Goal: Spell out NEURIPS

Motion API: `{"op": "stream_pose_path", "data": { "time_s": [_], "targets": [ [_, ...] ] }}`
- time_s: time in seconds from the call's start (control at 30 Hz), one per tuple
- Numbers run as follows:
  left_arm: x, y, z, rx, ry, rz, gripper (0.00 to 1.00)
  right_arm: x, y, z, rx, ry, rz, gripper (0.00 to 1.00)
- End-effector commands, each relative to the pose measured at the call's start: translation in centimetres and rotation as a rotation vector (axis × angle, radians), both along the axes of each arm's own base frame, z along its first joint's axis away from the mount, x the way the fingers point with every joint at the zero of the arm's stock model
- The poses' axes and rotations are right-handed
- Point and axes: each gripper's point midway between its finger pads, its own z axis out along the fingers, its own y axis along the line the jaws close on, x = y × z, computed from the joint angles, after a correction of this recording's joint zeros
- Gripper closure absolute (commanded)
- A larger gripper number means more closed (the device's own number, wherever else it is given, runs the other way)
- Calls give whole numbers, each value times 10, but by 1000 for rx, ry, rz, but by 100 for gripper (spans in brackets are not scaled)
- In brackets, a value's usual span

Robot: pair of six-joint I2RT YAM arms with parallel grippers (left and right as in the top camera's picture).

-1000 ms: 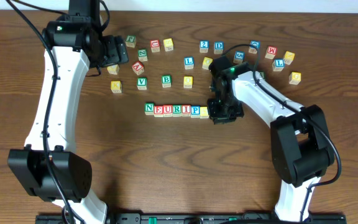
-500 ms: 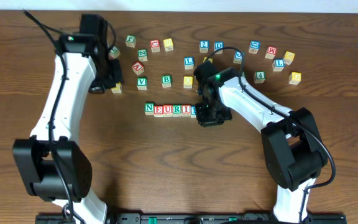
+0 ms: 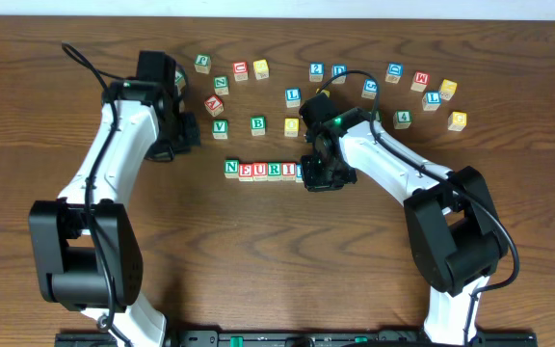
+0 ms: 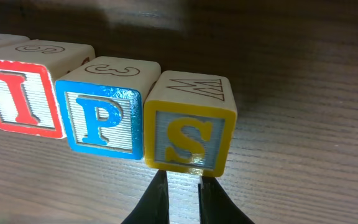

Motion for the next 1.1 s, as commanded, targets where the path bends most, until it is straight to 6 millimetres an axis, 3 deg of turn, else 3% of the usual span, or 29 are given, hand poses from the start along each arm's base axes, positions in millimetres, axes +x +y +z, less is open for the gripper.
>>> {"op": "stream_pose_path", "data": {
  "time_s": [0.0,0.17,0.77,0.93,1.07],
  "targets": [
    [-8,-7,-19,-48,22,-7,92,1,0,8,-3,-25,-10,87],
    [-9,-9,-30,-57,15,-11,92,4,-3,7,-22,-39,-33,87],
    [-6,-14,-31,-60,-2,-22,92,10,-1,8,-8,-62,-29,90],
    [-2,-19,-28,-59,-20,-56,92,11,0,23,7,-76,-22,88],
    [8,-23,-13,-52,-54,-102,93,14,1,48,38,-133,-18,86]
  ]
}}
